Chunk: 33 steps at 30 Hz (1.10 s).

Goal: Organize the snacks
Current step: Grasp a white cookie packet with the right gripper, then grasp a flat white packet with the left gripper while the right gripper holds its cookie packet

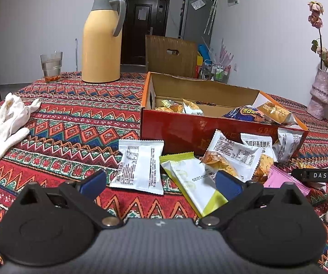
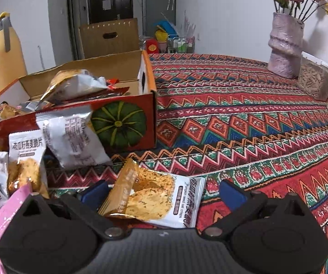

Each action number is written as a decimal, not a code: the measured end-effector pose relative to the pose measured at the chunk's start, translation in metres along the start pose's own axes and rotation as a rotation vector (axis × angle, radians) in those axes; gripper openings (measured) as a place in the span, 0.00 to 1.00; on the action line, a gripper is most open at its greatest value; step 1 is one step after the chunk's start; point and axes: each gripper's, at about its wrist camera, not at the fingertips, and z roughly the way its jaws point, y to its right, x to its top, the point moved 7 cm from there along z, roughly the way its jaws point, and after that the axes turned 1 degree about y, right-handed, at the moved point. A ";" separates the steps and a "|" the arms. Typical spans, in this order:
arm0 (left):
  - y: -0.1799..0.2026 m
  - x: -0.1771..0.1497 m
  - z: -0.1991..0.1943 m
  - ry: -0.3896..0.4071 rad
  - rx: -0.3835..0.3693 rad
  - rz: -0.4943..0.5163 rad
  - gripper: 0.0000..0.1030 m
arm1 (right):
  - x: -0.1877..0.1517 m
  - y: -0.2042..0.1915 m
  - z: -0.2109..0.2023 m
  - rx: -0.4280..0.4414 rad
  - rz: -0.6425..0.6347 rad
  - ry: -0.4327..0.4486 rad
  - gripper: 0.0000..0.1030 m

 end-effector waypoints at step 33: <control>-0.002 -0.002 0.003 -0.018 0.018 -0.008 1.00 | 0.000 -0.017 -0.052 0.095 -0.044 0.253 0.15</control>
